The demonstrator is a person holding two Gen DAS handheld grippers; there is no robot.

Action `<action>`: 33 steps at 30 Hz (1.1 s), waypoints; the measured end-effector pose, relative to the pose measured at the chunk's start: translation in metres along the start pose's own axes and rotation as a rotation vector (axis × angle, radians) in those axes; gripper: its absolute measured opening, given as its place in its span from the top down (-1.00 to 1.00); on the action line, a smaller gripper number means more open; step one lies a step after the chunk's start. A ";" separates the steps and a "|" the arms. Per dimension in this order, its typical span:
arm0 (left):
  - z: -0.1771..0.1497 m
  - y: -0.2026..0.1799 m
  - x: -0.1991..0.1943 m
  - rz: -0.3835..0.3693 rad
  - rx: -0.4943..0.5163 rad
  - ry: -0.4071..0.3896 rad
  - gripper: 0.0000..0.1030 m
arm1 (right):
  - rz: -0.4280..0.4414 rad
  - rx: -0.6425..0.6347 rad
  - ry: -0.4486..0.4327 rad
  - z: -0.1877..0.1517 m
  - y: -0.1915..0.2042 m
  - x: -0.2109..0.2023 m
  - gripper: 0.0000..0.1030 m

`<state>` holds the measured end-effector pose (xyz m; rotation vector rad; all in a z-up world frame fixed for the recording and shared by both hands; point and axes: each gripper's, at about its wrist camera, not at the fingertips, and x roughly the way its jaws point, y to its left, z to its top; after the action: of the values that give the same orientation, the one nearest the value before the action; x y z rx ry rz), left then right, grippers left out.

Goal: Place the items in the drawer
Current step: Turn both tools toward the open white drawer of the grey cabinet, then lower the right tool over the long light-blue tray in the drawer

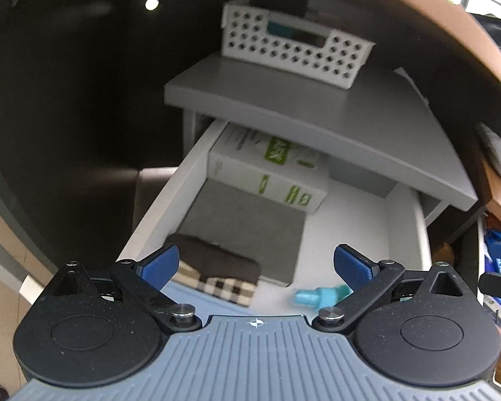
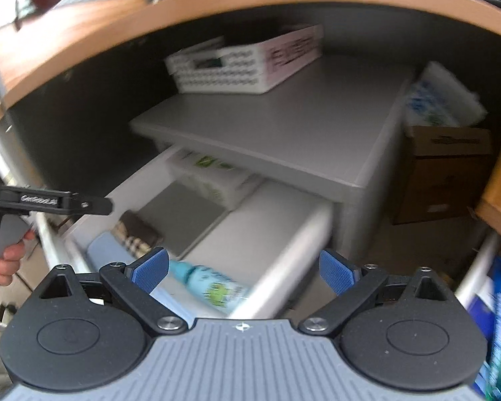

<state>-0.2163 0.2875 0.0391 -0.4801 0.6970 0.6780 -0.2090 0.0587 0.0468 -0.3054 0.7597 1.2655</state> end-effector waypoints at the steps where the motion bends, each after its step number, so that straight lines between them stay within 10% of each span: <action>1: -0.001 0.004 0.002 0.003 -0.004 0.007 -0.94 | 0.022 -0.020 0.017 0.002 0.005 0.008 -0.87; 13: -0.016 0.032 0.011 -0.009 -0.040 0.045 -0.94 | 0.266 -0.223 0.394 0.011 0.053 0.100 0.09; 33: -0.017 0.029 0.021 -0.073 0.089 0.032 -0.94 | 0.058 0.166 0.773 0.008 0.047 0.144 -0.16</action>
<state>-0.2317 0.3051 0.0072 -0.4336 0.7335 0.5694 -0.2355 0.1842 -0.0335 -0.6550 1.5303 1.1194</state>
